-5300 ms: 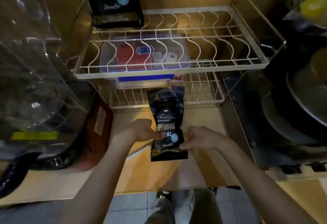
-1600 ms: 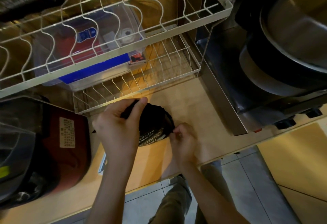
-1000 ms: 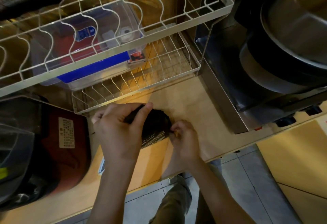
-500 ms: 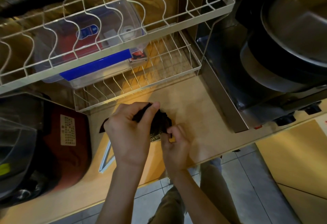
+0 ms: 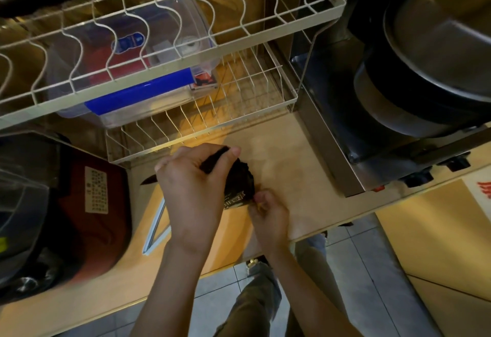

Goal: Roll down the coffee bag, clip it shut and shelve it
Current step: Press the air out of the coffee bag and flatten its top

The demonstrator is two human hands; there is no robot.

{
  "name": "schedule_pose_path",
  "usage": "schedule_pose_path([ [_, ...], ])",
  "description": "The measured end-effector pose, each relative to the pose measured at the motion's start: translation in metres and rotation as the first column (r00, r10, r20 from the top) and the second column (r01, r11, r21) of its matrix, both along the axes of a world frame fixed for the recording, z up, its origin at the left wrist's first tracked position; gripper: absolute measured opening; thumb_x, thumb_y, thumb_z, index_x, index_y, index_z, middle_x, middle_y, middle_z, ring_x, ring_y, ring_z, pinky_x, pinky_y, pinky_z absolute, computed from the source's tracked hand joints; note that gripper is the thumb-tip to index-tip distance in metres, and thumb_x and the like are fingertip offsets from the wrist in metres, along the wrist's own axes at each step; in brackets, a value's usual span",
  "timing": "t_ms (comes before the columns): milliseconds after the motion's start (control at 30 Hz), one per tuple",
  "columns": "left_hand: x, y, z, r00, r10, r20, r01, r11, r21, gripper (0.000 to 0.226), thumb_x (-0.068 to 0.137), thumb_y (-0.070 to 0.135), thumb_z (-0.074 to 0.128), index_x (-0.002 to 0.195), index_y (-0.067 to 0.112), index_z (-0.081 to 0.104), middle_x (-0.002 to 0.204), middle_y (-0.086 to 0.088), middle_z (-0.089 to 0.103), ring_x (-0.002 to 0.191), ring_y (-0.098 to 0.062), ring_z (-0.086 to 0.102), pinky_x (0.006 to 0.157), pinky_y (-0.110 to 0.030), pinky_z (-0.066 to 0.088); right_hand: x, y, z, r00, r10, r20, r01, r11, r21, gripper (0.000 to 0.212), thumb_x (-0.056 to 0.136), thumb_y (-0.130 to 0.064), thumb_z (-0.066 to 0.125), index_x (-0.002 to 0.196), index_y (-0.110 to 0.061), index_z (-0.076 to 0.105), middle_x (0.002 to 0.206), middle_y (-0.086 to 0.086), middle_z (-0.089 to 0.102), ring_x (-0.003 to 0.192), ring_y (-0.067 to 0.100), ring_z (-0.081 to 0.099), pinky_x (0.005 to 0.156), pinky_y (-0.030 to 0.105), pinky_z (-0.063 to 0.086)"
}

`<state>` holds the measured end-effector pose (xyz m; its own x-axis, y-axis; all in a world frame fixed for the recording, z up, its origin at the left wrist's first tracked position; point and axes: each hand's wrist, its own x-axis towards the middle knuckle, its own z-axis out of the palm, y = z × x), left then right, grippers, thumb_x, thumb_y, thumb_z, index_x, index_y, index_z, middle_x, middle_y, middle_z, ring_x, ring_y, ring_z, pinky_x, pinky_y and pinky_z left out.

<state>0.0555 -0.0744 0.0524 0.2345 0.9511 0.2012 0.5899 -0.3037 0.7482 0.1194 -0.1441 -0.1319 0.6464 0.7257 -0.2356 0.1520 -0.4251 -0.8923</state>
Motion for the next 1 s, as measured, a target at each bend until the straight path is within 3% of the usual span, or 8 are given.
schedule_pose_path([
  [233,0.002,0.000,0.002,1.000,0.023,0.021,-0.023,0.999,-0.025,0.019,0.074,0.033,0.063,0.076,0.017,0.071,0.068,0.002,0.064,0.069,-0.022,0.062,0.075,-0.060,0.048,0.004,0.005,0.002,0.907,0.081,0.413,-0.064,0.996,-0.055,0.010,0.071,-0.014,0.048,0.073,-0.020,0.040,0.073,0.007,0.058,0.076,0.019,0.041,0.071,0.031,0.032],
  [333,0.006,0.004,0.001,1.000,0.006,0.003,-0.006,0.999,-0.042,0.018,0.075,0.034,0.064,0.077,0.018,0.070,0.070,-0.005,0.068,0.071,-0.026,0.061,0.075,-0.060,0.047,0.012,0.004,-0.002,0.876,0.161,0.455,-0.121,0.986,-0.116,0.008,0.071,-0.021,0.040,0.077,-0.025,0.035,0.077,0.008,0.058,0.082,0.022,0.043,0.071,0.027,0.023],
  [500,0.009,0.009,0.007,0.993,-0.092,-0.073,0.090,0.995,-0.030,0.019,0.079,0.033,0.064,0.082,0.016,0.071,0.070,0.003,0.062,0.072,-0.021,0.061,0.076,-0.051,0.051,0.034,0.014,0.017,0.915,0.312,0.258,-0.264,0.943,-0.202,0.020,0.068,-0.001,0.056,0.070,-0.019,0.047,0.068,-0.001,0.053,0.082,0.027,0.050,0.077,0.038,0.041],
  [600,0.005,0.016,0.010,0.992,-0.097,-0.080,0.096,0.995,-0.024,0.020,0.082,0.031,0.060,0.091,0.016,0.069,0.077,0.009,0.055,0.080,-0.015,0.057,0.080,-0.048,0.051,0.041,0.018,0.032,0.926,0.359,0.118,-0.334,0.923,-0.192,0.032,0.066,-0.006,0.063,0.097,-0.010,0.057,0.096,0.010,0.066,0.099,0.030,0.057,0.084,0.041,0.050],
  [700,0.003,0.018,0.009,0.984,-0.155,-0.090,0.152,0.988,-0.038,0.021,0.085,0.033,0.055,0.091,0.018,0.068,0.080,0.008,0.062,0.081,-0.013,0.057,0.074,-0.039,0.052,0.044,0.023,0.061,0.931,0.364,-0.015,-0.365,0.930,-0.050,0.071,0.068,-0.007,0.075,0.131,-0.011,0.041,0.126,0.009,0.054,0.116,0.020,0.049,0.098,0.035,0.043],
  [833,-0.002,0.015,0.011,0.975,-0.223,-0.011,0.222,0.974,-0.039,0.032,0.090,0.042,0.037,0.103,0.023,0.060,0.092,0.009,0.062,0.078,-0.001,0.054,0.067,-0.018,0.045,0.049,0.036,0.099,0.829,0.469,-0.304,-0.450,0.883,0.134,0.101,0.064,-0.003,0.081,0.143,-0.021,0.020,0.144,0.002,0.035,0.130,0.013,0.039,0.096,0.016,0.043],
  [933,-0.020,0.013,0.007,0.972,-0.120,0.201,0.115,0.993,0.033,0.039,0.089,0.039,0.038,0.126,0.029,0.043,0.116,0.014,0.054,0.101,0.005,0.053,0.082,-0.008,0.042,0.050,0.046,0.108,0.788,0.540,-0.296,-0.516,0.841,0.162,0.086,0.063,0.003,0.080,0.135,-0.017,0.036,0.127,-0.002,0.051,0.110,-0.008,0.051,0.080,0.003,0.046],
  [1000,-0.035,0.010,-0.009,0.944,-0.006,0.329,-0.022,0.997,0.080,0.039,0.087,0.033,0.042,0.125,0.025,0.043,0.117,0.008,0.055,0.106,-0.001,0.052,0.088,-0.013,0.041,0.053,0.051,0.108,0.799,0.551,-0.242,-0.533,0.834,0.141,0.069,0.065,0.000,0.079,0.124,-0.016,0.049,0.118,-0.001,0.059,0.109,-0.002,0.054,0.080,0.006,0.046],
])
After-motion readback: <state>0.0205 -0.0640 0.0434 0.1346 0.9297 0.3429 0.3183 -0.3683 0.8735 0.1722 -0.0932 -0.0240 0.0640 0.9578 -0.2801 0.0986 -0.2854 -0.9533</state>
